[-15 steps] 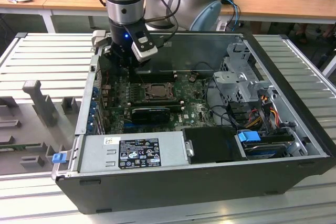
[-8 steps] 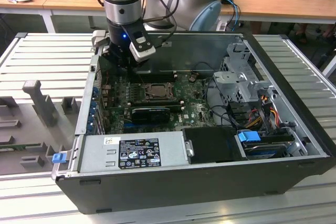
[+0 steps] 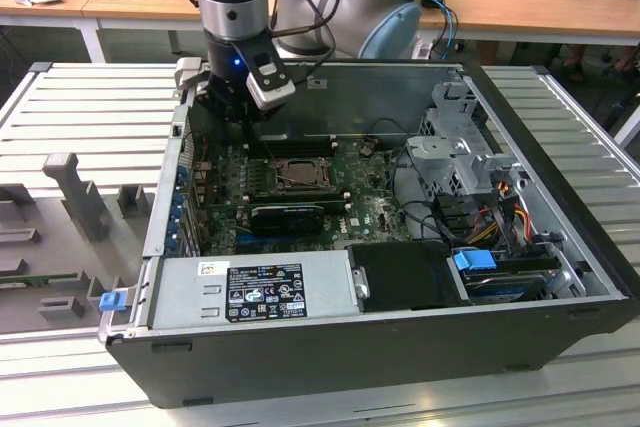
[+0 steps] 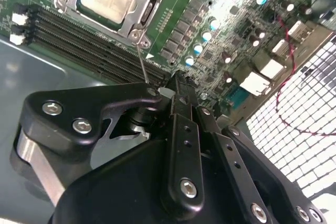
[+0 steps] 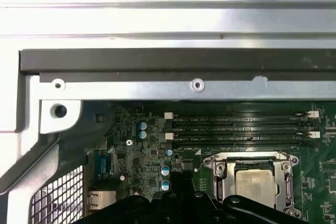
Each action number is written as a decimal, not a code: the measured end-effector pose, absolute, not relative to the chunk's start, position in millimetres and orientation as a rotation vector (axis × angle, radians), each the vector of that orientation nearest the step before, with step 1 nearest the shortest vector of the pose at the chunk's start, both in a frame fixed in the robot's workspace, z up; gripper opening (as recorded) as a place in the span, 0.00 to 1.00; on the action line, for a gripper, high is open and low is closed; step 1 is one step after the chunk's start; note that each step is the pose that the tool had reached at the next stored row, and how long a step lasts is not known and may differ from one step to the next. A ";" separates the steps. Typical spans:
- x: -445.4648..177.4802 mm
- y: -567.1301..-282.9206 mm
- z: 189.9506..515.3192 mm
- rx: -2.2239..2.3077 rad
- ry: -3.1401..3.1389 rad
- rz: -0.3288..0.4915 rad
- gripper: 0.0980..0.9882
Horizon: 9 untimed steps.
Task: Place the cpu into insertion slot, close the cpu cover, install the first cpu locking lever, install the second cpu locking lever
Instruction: 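Install the first cpu locking lever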
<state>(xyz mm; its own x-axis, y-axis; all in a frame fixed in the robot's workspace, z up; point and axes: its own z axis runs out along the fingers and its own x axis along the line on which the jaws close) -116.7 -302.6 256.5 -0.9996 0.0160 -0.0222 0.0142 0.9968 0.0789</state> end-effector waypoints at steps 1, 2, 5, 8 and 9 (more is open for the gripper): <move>-116.7 -301.3 256.5 0.024 3.116 0.123 0.01; -116.7 -298.9 256.4 0.024 3.116 0.123 0.01; -115.4 -296.9 256.1 0.023 3.116 0.123 0.01; -111.9 -295.7 255.9 0.024 3.116 0.123 0.01; -110.5 -295.4 255.9 0.023 3.116 0.123 0.01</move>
<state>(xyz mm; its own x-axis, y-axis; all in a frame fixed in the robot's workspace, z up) -110.5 -295.4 255.9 -0.9996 0.0159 -0.0222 0.0141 0.9968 0.0788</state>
